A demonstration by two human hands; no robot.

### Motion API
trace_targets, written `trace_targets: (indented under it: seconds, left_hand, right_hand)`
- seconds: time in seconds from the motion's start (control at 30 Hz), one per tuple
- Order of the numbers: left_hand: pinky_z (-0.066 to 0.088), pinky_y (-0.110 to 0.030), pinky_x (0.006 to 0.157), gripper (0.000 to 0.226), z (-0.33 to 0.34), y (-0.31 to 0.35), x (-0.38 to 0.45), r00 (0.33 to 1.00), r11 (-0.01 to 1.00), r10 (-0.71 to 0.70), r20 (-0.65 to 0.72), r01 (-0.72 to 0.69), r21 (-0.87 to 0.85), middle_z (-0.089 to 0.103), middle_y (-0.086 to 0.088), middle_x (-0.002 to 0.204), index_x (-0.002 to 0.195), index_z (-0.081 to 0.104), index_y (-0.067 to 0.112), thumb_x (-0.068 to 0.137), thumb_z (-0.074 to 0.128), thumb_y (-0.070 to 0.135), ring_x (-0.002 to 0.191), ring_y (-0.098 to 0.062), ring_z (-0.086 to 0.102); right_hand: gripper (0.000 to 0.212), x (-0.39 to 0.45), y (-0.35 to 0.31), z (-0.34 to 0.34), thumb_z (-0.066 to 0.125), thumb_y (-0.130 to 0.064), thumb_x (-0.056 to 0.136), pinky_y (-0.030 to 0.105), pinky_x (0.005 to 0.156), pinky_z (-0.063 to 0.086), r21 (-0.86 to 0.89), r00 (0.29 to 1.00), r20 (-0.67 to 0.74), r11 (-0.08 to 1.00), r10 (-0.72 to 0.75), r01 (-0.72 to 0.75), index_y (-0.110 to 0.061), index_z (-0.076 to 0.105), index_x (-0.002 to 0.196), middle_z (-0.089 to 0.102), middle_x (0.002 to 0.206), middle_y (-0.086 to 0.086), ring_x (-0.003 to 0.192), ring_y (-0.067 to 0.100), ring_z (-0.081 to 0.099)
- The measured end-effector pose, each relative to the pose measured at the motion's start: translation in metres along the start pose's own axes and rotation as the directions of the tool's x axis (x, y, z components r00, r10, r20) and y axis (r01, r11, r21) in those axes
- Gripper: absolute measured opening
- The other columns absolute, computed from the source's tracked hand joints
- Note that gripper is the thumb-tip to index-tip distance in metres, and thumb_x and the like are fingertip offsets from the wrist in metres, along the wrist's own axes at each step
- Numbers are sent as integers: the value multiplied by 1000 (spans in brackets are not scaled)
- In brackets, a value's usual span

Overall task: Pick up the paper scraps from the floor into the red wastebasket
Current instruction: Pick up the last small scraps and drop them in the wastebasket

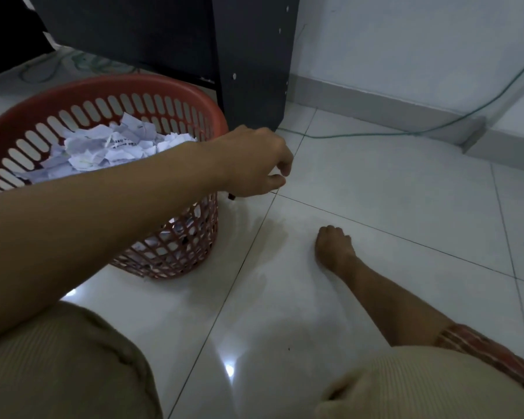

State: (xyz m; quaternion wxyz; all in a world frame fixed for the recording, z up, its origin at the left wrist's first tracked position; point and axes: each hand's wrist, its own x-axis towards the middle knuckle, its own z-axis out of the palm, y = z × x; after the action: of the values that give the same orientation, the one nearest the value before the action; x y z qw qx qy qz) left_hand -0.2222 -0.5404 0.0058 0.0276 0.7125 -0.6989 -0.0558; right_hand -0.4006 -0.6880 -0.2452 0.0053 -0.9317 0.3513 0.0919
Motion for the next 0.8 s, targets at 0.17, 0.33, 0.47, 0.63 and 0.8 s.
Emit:
trace_targets:
  seconds: [0.17,0.33,0.47,0.63,0.8]
  left_hand:
    - [39,-36,92,26,-11,-7,-9,996,1000,16,-88,-17,-11,49,10,103,115,63,22,95,54,34,92,-6,42]
    - [45,-37,91,24,-21,-31,-27,988,998,-66,-138,63,-24,57,2,112,112,65,22,94,55,33,98,-11,50]
    - [50,-42,87,18,-33,-50,-49,964,988,-149,-219,136,-76,61,2,105,102,70,21,91,59,30,94,-16,58]
    - [50,-40,88,18,-34,-73,-84,945,971,-230,-231,208,-119,67,4,110,103,71,21,92,60,29,99,-15,61]
    - [45,-37,88,21,-32,-91,-108,927,945,-325,-187,310,-102,65,3,117,108,69,23,94,55,32,108,-18,58]
  right_hand:
    - [18,3,9,-30,48,1,93,34,75,37,547,991,-103,837,83,-13,13,60,91,62,98,28,94,39,58]
    - [19,6,-24,-112,48,-11,99,19,66,30,708,954,-285,691,89,147,1,61,93,60,86,9,79,19,51]
    - [20,6,-56,-175,49,-15,100,9,57,34,742,926,-378,605,20,290,-5,57,85,51,71,-4,64,5,46]
    - [16,-1,-103,-230,53,-15,98,6,61,36,731,873,-479,509,-90,454,-13,59,84,52,71,-11,62,-8,48]
    - [15,-5,-150,-258,54,-13,97,10,67,40,612,782,-569,504,-255,610,-10,65,88,60,79,-7,71,-1,55]
